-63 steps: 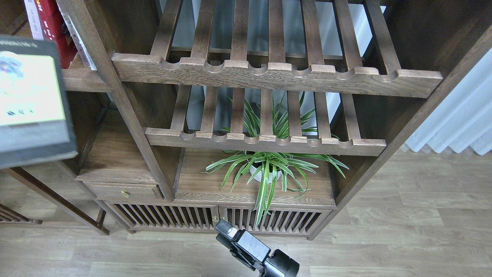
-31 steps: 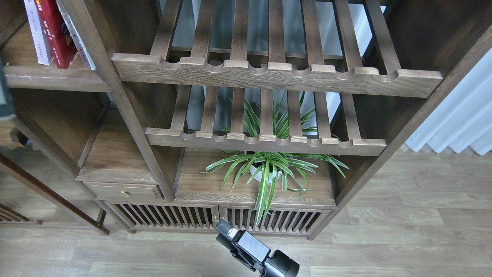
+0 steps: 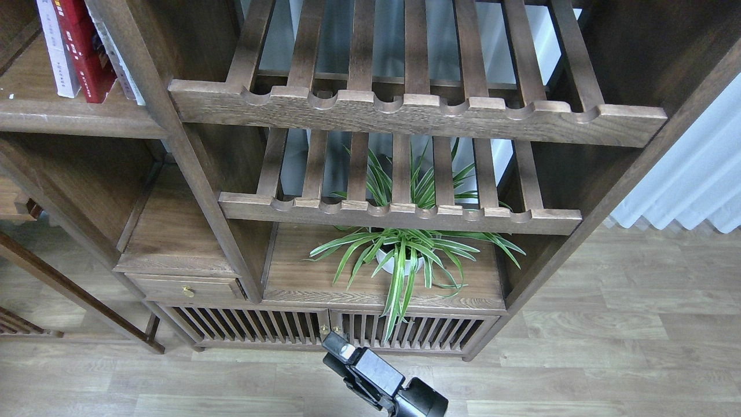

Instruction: Organize books on shelf

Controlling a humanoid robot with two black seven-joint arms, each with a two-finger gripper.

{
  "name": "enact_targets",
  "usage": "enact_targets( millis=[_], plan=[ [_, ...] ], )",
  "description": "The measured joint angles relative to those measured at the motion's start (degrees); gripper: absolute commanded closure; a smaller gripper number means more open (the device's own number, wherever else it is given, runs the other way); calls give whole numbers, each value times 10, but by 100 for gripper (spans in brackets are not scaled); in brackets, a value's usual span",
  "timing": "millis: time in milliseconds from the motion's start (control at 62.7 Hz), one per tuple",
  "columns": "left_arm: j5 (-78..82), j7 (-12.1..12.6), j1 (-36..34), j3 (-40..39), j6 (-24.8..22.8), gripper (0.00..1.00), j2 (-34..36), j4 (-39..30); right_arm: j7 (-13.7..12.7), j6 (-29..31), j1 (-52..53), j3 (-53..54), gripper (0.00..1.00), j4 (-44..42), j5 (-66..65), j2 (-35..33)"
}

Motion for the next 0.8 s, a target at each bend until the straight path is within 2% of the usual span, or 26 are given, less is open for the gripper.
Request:
enact_targets(
  millis=[319, 526, 797],
  plan=[
    [3, 9, -124, 131, 0, 91, -20, 44, 0, 0, -1, 2, 1, 0, 0, 0],
    [4, 10, -255, 254, 0, 91, -49, 137, 1, 0, -2, 2, 1, 0, 0, 0],
    [3, 9, -384, 367, 0, 90, -94, 197, 1, 0, -6, 2, 1, 1, 0, 0]
  ],
)
